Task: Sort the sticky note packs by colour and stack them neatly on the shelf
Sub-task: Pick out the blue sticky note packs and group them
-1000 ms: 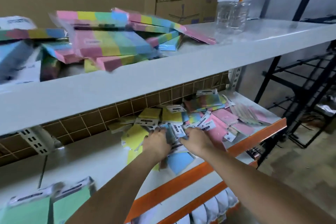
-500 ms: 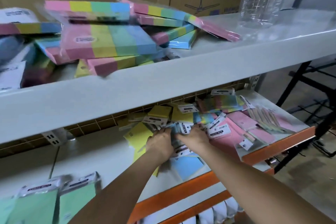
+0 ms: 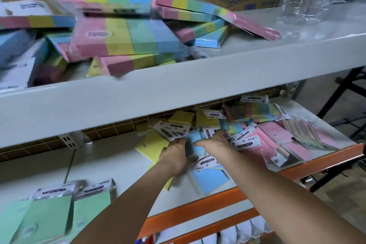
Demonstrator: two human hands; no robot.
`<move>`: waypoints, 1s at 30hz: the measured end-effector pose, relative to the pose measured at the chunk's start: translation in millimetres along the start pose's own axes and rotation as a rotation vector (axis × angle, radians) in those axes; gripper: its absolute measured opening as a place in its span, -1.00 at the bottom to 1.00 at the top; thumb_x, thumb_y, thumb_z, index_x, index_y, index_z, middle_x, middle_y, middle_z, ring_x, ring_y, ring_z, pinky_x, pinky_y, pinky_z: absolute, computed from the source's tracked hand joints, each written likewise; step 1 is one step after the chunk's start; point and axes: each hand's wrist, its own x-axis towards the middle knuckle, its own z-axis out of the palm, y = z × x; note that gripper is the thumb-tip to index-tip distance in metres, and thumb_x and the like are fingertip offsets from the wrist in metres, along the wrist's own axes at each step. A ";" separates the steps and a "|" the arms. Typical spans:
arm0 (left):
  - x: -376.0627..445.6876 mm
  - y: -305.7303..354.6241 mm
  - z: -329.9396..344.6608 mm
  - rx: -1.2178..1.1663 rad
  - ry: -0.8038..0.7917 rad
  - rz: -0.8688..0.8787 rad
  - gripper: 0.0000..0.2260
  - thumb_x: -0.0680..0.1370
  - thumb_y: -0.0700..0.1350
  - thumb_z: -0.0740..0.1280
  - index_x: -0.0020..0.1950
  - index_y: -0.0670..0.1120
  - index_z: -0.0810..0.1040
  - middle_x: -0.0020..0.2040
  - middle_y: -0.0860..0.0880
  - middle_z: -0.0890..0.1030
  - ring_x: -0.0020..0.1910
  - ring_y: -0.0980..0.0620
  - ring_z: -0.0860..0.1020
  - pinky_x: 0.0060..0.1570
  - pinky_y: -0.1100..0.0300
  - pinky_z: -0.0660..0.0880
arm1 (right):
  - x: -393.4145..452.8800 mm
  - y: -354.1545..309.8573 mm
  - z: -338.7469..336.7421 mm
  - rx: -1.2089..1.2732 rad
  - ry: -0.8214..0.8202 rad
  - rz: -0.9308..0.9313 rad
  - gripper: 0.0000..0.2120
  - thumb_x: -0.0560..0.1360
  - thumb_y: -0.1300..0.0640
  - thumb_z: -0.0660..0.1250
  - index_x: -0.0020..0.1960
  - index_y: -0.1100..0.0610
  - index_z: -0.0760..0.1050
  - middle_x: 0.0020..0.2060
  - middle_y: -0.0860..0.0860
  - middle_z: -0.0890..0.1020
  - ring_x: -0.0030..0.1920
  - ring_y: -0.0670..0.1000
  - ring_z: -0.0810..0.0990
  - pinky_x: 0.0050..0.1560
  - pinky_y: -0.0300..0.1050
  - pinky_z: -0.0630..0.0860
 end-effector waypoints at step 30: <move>-6.8 33.3 -7.2 -0.615 0.012 -0.199 -0.51 0.44 0.18 0.41 0.21 -0.11 0.49 0.13 -0.04 0.53 0.08 -0.04 0.51 0.14 0.15 0.45 | -6.0 52.4 -66.5 0.235 -0.226 -0.118 -0.13 0.39 0.11 0.48 0.56 0.00 0.07 0.53 0.02 0.18 0.47 0.11 0.25 0.42 0.05 0.24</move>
